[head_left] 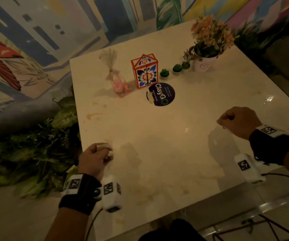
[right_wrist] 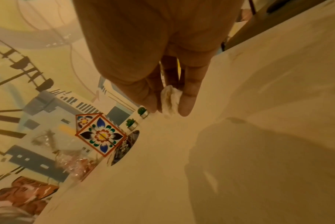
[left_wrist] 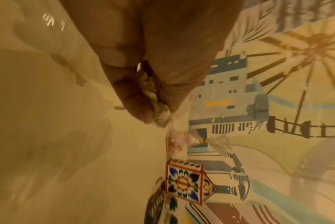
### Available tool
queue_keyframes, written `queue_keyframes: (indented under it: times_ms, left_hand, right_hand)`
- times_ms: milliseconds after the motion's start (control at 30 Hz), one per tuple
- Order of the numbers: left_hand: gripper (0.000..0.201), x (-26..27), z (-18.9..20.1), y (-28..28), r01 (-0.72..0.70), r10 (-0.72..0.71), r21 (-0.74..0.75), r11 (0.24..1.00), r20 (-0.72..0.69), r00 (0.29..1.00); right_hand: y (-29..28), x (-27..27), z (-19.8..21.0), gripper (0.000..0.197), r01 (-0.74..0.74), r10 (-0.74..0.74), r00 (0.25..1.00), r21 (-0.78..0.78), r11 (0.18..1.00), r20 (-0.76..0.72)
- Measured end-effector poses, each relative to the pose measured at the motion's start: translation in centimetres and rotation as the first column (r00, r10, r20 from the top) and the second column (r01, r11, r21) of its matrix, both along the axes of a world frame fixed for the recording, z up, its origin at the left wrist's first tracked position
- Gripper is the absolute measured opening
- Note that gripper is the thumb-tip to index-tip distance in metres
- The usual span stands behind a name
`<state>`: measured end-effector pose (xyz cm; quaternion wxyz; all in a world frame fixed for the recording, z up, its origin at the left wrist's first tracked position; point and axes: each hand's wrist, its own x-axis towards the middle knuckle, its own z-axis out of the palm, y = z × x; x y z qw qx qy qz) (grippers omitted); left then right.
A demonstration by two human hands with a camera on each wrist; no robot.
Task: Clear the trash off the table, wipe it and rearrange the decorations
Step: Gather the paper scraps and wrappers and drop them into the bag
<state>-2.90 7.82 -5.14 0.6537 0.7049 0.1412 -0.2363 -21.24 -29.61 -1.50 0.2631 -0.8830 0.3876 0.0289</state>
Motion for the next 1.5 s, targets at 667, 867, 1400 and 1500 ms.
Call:
queue_keyframes:
  times_ms: [667, 867, 1400, 1500]
  left_hand:
    - [0.01, 9.3, -8.5, 23.9, 0.204, -0.164, 0.519, 0.83, -0.123, 0.979]
    - [0.03, 11.2, -10.0, 29.6, 0.382, -0.269, 0.492, 0.782, -0.286, 0.92]
    - [0.021, 15.2, -22.0, 31.4, 0.639, -0.508, 0.615, 0.461, -0.407, 0.759]
    - [0.037, 16.4, -25.8, 31.2, 0.659, -0.506, 0.635, 0.403, -0.445, 0.739]
  right_hand:
    - [35.0, 13.8, -1.5, 0.024, -0.615, 0.576, 0.788, 0.314, 0.723, 0.217]
    - [44.9, 18.6, -4.2, 0.026, -0.504, 0.501, 0.856, 0.426, 0.752, 0.129]
    - [53.0, 25.3, -22.7, 0.033, -0.021, 0.129, 0.979, 0.544, 0.838, -0.16]
    - [53.6, 27.0, -26.3, 0.036, -0.068, 0.184, 0.971, 0.556, 0.828, -0.155]
